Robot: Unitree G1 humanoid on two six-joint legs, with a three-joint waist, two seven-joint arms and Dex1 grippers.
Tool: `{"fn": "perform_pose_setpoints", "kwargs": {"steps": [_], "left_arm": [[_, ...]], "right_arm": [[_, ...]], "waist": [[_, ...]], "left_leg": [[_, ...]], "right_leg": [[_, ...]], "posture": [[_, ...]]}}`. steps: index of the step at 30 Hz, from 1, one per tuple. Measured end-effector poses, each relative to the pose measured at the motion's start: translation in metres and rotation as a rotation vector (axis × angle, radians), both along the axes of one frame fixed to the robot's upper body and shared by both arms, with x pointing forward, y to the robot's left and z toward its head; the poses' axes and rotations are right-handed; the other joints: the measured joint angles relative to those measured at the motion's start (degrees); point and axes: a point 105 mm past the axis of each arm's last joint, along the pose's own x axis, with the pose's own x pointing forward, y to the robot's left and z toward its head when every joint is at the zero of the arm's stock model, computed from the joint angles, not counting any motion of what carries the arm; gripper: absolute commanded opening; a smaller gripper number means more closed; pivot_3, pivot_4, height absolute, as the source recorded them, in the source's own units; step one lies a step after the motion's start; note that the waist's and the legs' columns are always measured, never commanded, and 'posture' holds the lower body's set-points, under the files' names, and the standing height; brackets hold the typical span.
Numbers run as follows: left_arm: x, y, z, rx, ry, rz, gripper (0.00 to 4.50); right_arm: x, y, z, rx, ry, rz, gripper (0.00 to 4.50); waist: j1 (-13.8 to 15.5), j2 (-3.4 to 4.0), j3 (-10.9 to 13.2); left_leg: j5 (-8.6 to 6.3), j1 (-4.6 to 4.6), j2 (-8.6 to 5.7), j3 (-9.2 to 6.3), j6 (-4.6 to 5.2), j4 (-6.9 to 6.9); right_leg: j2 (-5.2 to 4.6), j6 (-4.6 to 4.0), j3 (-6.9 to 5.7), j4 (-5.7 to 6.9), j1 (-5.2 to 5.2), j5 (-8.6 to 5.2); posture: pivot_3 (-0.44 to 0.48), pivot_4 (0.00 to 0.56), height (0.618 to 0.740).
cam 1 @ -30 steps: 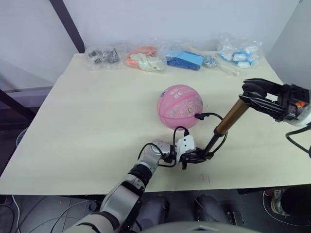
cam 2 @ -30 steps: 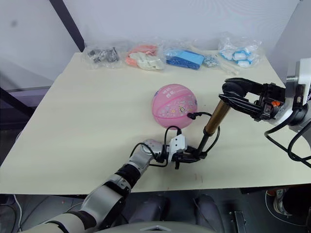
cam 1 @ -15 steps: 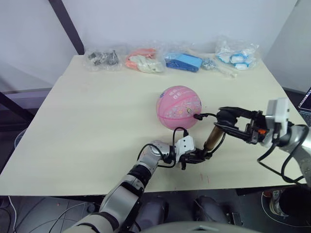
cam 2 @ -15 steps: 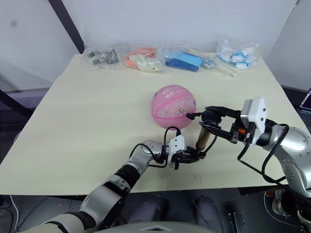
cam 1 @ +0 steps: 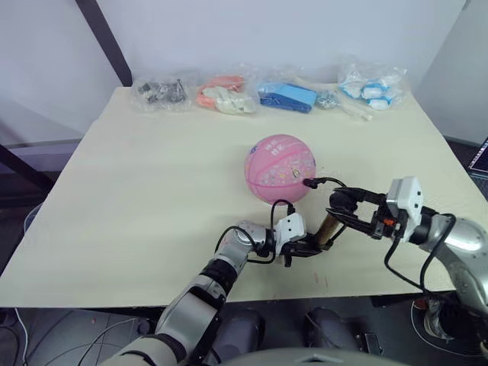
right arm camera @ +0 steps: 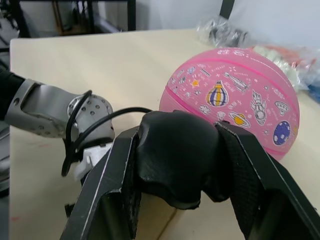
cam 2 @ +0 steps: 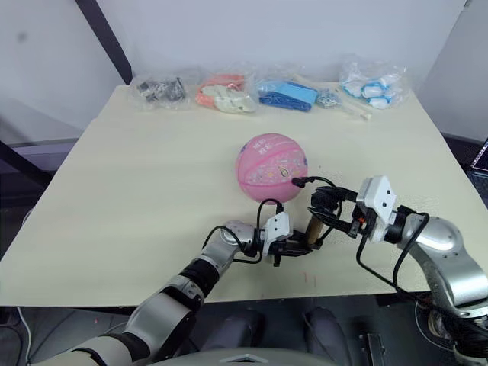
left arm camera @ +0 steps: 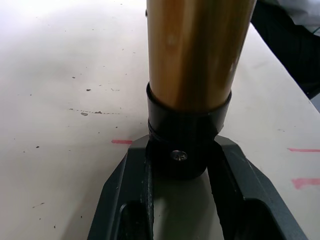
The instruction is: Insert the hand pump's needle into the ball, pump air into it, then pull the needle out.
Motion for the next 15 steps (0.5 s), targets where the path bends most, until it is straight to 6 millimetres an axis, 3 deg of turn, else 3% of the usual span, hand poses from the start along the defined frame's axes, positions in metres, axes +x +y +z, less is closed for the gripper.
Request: {"fn": "perform_pose_setpoints", "kwargs": {"steps": [3,6,7,11,15], "left_arm": [[0.0,-0.001,0.002,-0.007,-0.002,-0.008,1.08],[0.0,-0.001,0.003,-0.011,-0.001,-0.011,1.08],[0.0,-0.002,0.003,-0.012,-0.002,-0.01,1.08],[0.0,-0.002,0.003,-0.013,-0.002,-0.009,1.08],[0.0,-0.001,0.003,-0.013,-0.002,-0.008,1.08]], "right_arm": [[0.002,-0.004,0.023,0.029,-0.008,0.02,1.91],[0.0,-0.005,0.059,0.075,-0.061,0.066,1.91],[-0.002,-0.01,0.081,0.096,-0.095,0.083,1.91],[-0.004,-0.021,0.107,0.144,-0.126,0.081,1.91],[-0.003,-0.026,0.112,0.168,-0.123,0.075,1.91]], "waist": [[0.0,0.23,0.25],[0.03,0.24,0.43],[0.07,0.17,0.52],[0.06,0.08,0.58],[0.04,0.09,0.58]], "left_leg": [[0.0,-0.1,-0.05,0.03,0.0,-0.01],[0.0,-0.12,-0.07,0.03,0.0,-0.01],[-0.01,-0.13,-0.09,0.03,0.01,-0.01],[-0.02,-0.13,-0.1,0.03,0.03,-0.01],[-0.01,-0.11,-0.09,0.03,0.03,-0.01]], "right_leg": [[-0.08,-0.01,0.04,-0.02,-0.08,0.0],[-0.14,-0.01,0.03,-0.03,-0.07,0.01],[-0.17,-0.01,0.0,-0.05,-0.07,0.01],[-0.27,-0.01,-0.02,-0.06,-0.05,0.01],[-0.31,-0.01,-0.03,-0.05,-0.06,0.0]], "posture": [[0.0,0.15,0.74],[0.0,0.15,0.74],[0.0,0.15,0.74],[0.0,0.15,0.74],[0.0,0.15,0.74]]}}
